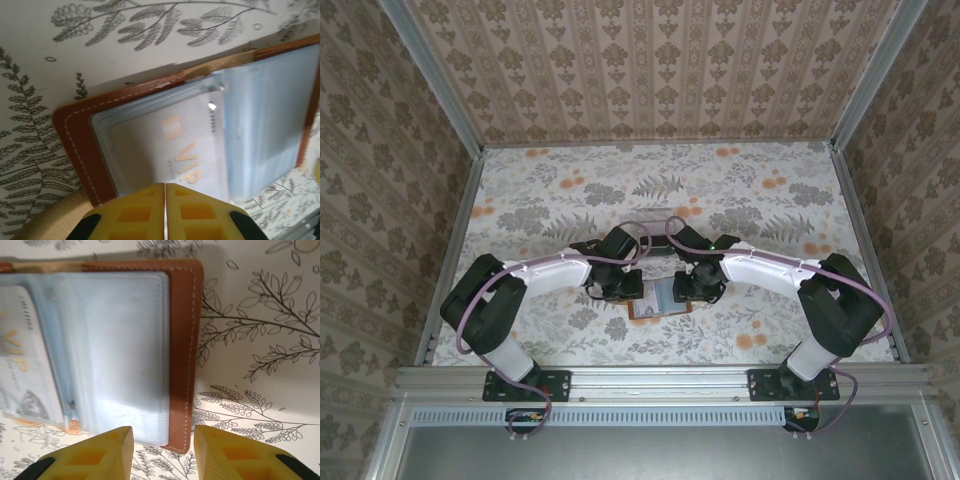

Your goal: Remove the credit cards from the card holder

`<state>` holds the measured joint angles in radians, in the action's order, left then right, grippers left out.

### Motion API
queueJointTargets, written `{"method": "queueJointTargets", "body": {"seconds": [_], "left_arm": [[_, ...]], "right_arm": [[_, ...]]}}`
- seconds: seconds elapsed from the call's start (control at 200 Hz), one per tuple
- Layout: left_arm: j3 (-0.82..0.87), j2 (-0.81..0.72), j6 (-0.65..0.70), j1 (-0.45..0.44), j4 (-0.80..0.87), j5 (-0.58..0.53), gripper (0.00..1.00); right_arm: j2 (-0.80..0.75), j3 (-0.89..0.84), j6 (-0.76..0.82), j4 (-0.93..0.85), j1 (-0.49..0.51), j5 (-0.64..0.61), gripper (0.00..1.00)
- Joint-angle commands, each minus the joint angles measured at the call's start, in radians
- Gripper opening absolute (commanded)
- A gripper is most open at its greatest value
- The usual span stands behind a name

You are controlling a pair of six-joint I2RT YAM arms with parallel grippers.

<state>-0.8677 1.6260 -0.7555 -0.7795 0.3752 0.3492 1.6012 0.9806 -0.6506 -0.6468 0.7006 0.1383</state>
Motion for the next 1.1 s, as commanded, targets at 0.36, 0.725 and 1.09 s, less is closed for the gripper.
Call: {"method": "queueJointTargets", "body": {"seconds": [0.36,0.725,1.09], "left_arm": [[0.016,0.008,0.023,-0.007,0.029,-0.049,0.06],[0.017,0.012,0.018,-0.006,0.022,-0.039,0.05],[0.018,0.007,0.016,-0.007,0.026,-0.039,0.04]], "right_arm": [[0.103,0.053,-0.086,0.292,-0.007,0.319,0.28],[0.217,0.054,-0.086,0.337,-0.007,0.325,0.24],[0.189,0.061,-0.037,0.197,-0.006,0.165,0.23]]}}
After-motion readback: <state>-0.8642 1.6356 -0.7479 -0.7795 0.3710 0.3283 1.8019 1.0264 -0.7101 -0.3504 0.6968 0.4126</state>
